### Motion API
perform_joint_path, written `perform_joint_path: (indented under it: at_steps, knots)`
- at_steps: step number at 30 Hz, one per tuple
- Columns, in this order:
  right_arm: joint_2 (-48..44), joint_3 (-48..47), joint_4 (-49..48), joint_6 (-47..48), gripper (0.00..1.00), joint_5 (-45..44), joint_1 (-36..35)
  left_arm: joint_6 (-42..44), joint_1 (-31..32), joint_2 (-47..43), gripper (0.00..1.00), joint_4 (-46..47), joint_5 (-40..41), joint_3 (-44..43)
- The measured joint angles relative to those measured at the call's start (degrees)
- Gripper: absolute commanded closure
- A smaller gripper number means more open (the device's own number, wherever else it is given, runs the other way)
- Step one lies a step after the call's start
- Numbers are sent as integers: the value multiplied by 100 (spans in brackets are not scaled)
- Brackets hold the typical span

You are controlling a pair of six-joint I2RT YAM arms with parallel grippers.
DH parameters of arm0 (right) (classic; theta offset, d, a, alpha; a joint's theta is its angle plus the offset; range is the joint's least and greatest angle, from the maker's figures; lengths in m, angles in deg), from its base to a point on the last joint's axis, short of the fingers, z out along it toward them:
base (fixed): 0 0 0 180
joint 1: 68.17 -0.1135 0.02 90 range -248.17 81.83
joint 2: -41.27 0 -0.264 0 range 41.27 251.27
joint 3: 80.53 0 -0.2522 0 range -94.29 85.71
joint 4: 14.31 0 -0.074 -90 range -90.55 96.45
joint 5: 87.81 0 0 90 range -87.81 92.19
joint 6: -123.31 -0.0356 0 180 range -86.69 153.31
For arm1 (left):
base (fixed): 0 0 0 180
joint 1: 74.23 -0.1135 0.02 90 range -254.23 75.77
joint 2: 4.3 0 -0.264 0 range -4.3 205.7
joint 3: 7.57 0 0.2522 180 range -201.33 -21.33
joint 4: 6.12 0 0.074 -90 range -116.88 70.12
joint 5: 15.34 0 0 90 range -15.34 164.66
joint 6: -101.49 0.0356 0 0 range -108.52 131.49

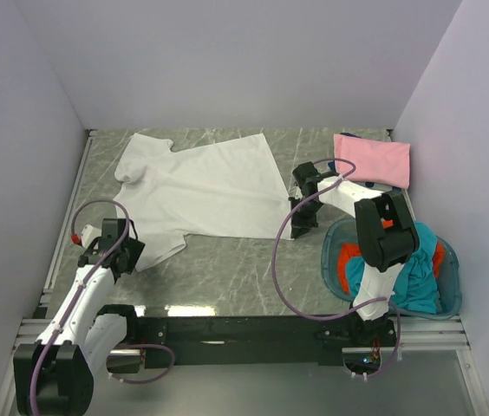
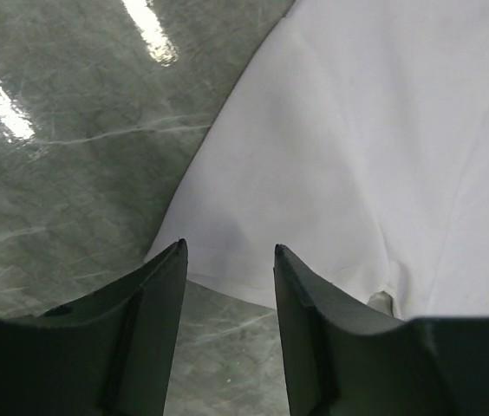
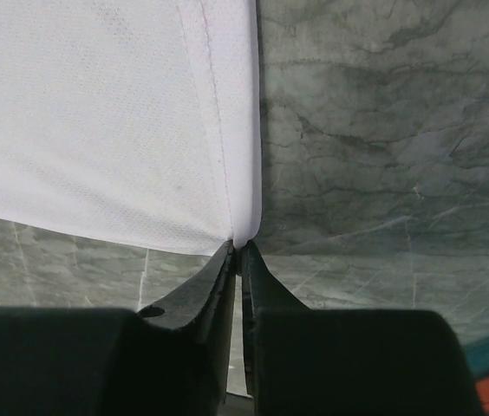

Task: Fold and stack the t-shirts
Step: Fold the tshirt

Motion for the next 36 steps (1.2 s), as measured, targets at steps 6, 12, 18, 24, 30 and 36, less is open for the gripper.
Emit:
perform_joint_path:
  at_steps: [6, 12, 18, 24, 30, 36]
  knots:
    - [0, 11, 0, 0, 90, 31, 0, -166, -11, 111, 54, -13, 72, 142]
    - [0, 11, 2, 0, 91, 28, 0, -455, -63, 15, 55, -146, 199, 337]
    - [0, 11, 2, 0, 91, 31, 0, -651, -74, -216, 56, -317, 247, 437]
    - [0, 11, 2, 0, 91, 28, 0, -702, -83, -72, 57, -297, 234, 527]
    - [0, 11, 2, 2, 91, 28, 0, -669, -85, 92, 62, -13, 210, 527]
    - [0, 11, 2, 0, 91, 28, 0, -588, -92, 243, 78, 205, 127, 527]
